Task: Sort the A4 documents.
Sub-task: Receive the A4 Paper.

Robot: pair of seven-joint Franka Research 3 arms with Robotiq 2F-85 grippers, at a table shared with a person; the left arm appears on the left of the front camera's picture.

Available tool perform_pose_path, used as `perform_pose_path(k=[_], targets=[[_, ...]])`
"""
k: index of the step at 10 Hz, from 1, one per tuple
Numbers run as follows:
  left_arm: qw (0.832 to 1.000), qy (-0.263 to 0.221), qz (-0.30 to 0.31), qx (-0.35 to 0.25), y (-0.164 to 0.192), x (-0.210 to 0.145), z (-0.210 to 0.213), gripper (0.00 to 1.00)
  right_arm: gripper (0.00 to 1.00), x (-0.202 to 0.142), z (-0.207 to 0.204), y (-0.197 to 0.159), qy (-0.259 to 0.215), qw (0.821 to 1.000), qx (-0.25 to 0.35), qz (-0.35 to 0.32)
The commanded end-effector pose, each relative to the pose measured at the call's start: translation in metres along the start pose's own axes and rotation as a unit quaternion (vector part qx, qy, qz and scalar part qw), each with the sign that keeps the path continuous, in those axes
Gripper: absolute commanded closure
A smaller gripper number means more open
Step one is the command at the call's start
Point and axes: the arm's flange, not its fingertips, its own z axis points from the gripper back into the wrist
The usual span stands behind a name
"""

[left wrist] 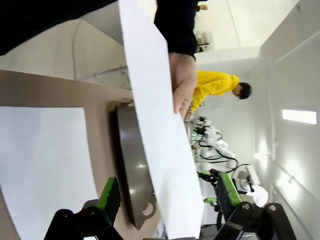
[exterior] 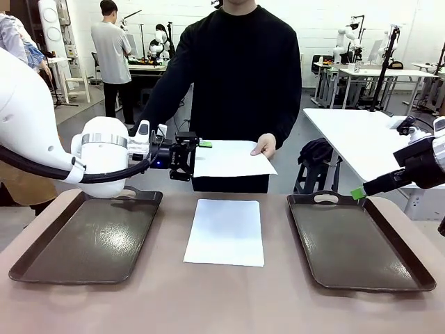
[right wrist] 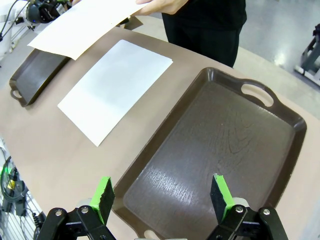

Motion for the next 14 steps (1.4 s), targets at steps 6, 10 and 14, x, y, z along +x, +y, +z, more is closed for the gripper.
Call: perform_pose_path(k=[6, 10, 14], targets=[[0.997, 0.009, 0.059, -0.05, 0.007, -0.011, -0.01, 0.0, 0.0, -0.001, -0.004, -0.003, -0.005, 1.0, 0.008, -0.002], [0.997, 0.017, 0.059, -0.05, 0.014, -0.006, -0.017, 0.0, 0.0, -0.001, -0.004, -0.003, -0.005, 1.0, 0.008, -0.002], [0.997, 0.017, 0.064, -0.045, 0.019, 0.002, -0.015, 0.0, 0.0, -0.001, -0.004, -0.003, -0.005, 1.0, 0.008, -0.002]])
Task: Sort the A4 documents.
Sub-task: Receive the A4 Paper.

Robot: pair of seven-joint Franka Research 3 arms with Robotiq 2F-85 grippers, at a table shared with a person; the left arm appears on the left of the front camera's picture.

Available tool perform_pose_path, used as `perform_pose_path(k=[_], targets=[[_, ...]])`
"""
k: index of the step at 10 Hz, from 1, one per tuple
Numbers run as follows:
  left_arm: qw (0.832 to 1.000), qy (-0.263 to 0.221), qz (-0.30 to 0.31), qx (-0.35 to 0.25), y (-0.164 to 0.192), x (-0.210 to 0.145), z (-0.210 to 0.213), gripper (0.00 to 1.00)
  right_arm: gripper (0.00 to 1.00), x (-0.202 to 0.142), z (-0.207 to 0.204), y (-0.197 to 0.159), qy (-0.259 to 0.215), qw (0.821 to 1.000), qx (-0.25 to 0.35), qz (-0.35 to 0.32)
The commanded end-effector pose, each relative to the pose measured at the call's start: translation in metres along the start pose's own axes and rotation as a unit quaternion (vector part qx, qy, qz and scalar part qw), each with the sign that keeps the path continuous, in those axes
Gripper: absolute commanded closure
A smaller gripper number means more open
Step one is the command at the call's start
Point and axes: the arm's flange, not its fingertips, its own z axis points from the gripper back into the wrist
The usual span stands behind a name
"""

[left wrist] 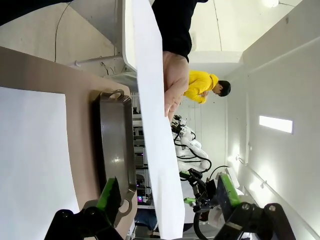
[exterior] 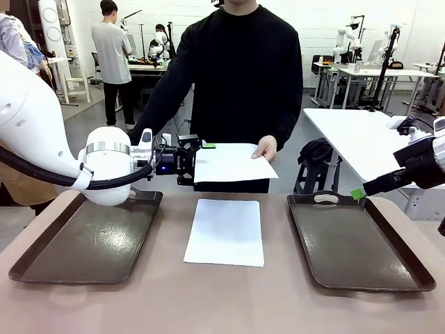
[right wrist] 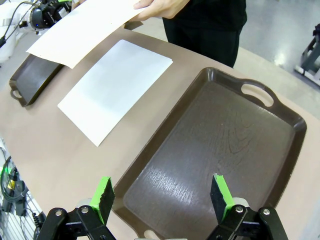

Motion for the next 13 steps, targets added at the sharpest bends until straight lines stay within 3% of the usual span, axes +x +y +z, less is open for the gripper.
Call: perform_pose_path(k=[1, 6, 7, 8, 9, 10, 11, 12, 13], targets=[[1.0, 0.008, 0.009, -0.002, 0.001, 0.011, -0.002, 0.0, 0.0, -0.001, -0.004, -0.003, -0.005, 1.0, 0.008, -0.002], [1.0, 0.017, 0.002, 0.015, 0.003, 0.016, -0.001, 0.0, 0.0, -0.001, -0.004, -0.003, -0.005, 1.0, 0.008, -0.002], [0.999, 0.011, -0.01, 0.032, 0.004, 0.018, 0.001, 0.2, 0.0, -0.001, -0.004, -0.003, -0.005, 1.0, 0.008, -0.002], [0.999, 0.007, -0.01, 0.036, 0.001, 0.02, 0.003, 0.2, 0.0, -0.001, -0.004, -0.003, -0.005, 1.0, 0.008, -0.002], [0.999, 0.002, -0.013, 0.039, -0.002, 0.022, 0.005, 0.4, 0.0, -0.001, -0.004, -0.003, -0.005, 1.0, 0.008, -0.002], [0.999, -0.003, -0.014, 0.035, -0.004, 0.024, 0.006, 0.25, 0.0, -0.001, -0.004, -0.003, -0.005, 1.0, 0.008, -0.002], [0.999, -0.01, -0.015, 0.035, -0.004, 0.023, 0.007, 0.6, 0.0, -0.001, -0.004, -0.003, -0.005, 1.0, 0.008, -0.002], [0.999, -0.011, -0.016, 0.037, -0.004, 0.024, 0.008, 0.45, 0.0, -0.001, -0.004, -0.003, -0.005, 1.0, 0.008, -0.002], [0.999, -0.013, -0.016, 0.037, -0.003, 0.026, 0.009, 0.8, 0.0, -0.001, -0.004, -0.003, -0.005, 1.0, 0.008, -0.002]])
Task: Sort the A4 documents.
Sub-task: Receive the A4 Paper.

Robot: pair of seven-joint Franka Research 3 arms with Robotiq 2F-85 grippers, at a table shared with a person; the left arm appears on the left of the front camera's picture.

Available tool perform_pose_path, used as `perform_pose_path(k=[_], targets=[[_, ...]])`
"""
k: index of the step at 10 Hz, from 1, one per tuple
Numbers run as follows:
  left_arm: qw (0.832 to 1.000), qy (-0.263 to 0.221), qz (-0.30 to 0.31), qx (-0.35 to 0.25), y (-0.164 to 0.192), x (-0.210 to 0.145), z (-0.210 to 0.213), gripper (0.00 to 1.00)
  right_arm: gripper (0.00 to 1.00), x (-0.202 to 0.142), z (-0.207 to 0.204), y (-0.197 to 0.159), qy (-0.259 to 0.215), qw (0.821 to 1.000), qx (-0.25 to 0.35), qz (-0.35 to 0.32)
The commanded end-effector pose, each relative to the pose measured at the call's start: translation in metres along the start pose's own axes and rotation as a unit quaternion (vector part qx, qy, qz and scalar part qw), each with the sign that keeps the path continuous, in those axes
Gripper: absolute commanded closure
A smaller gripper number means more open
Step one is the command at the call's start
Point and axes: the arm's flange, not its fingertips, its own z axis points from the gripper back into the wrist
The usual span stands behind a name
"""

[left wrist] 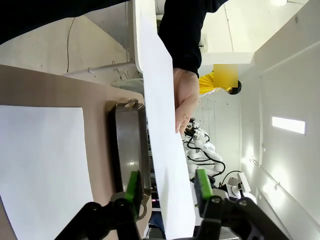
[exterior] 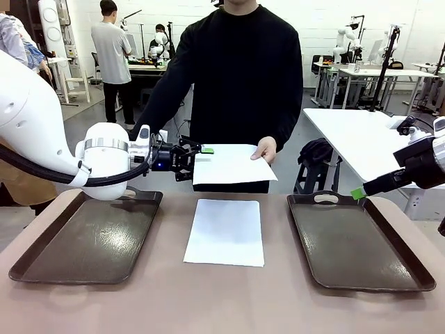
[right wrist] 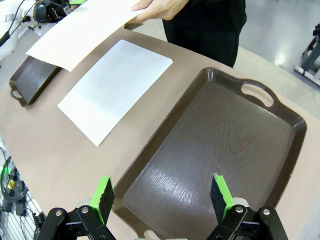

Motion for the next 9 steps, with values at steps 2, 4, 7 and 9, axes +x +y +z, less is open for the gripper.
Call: perform_pose_path(k=[2, 4, 7, 9], targets=[[1.0, -0.007, 0.007, 0.001, -0.0017, 0.0053, -0.0003, 1.0, 0.0, -0.0011, -0.0037, -0.0031, -0.005, 1.0, 0.008, -0.002], [1.0, -0.008, 0.01, -0.001, -0.0016, 0.0053, 0.0001, 1.0, 0.0, -0.0011, -0.0037, -0.0031, -0.005, 1.0, 0.008, -0.002], [1.0, -0.006, 0.007, -0.002, -0.0028, 0.0045, 0.0004, 1.0, 0.0, -0.0011, -0.0037, -0.0031, -0.005, 1.0, 0.008, -0.002], [1.0, 0.0, 0.005, -0.002, -0.0027, 0.0045, 0.0004, 1.0, 0.0, -0.0011, -0.0037, -0.0031, -0.005, 1.0, 0.008, -0.002]])
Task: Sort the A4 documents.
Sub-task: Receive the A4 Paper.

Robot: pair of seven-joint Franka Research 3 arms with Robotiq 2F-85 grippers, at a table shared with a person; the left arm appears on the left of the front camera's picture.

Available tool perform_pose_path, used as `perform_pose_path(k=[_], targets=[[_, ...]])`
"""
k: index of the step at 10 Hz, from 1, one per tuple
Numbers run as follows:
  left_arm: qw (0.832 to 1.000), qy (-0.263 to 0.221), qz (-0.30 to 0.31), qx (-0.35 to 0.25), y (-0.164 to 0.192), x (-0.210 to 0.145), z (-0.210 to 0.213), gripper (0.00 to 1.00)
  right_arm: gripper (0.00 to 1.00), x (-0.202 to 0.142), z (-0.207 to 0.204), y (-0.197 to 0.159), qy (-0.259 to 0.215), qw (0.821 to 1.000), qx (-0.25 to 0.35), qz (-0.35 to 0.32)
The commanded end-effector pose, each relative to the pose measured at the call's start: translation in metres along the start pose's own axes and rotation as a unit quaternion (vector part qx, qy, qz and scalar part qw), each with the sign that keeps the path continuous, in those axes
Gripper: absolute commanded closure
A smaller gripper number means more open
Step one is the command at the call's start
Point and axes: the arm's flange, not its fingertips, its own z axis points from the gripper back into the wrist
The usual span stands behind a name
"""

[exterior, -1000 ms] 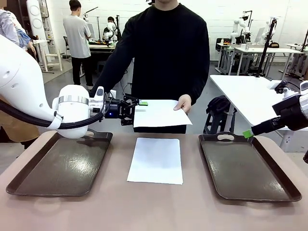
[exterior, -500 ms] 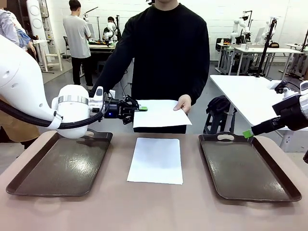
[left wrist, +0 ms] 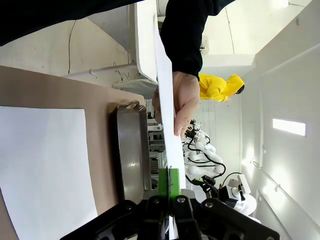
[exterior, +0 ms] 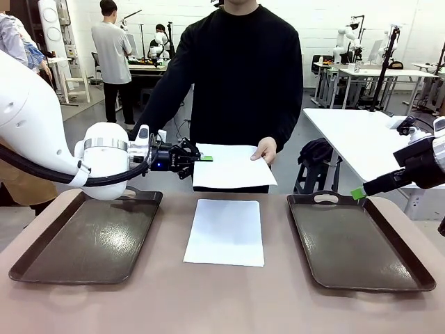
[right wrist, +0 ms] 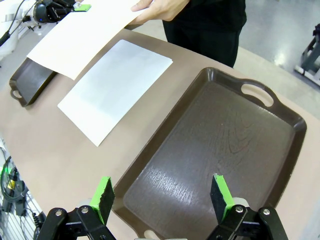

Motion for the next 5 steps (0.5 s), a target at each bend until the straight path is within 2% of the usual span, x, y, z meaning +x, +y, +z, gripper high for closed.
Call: perform_pose_path(k=[1, 2, 3, 5], targets=[[1.0, 0.007, 0.002, -0.009, -0.0048, 0.0048, 0.0006, 1.0, 0.0, -0.0011, -0.0037, -0.0031, -0.005, 1.0, 0.008, -0.002], [0.999, 0.019, 0.016, -0.034, -0.0064, 0.0033, 0.0026, 1.0, 0.0, -0.0011, -0.0037, -0.0031, -0.005, 1.0, 0.008, -0.002], [1.0, 0.001, 0.0, -0.001, -0.0007, 0.0002, -0.0001, 1.0, 0.0, -0.0011, -0.0037, -0.0031, -0.005, 1.0, 0.008, -0.002], [1.0, 0.001, 0.0, -0.001, -0.0007, 0.0002, -0.0001, 1.0, 0.0, -0.0011, -0.0037, -0.0031, -0.005, 1.0, 0.008, -0.002]])
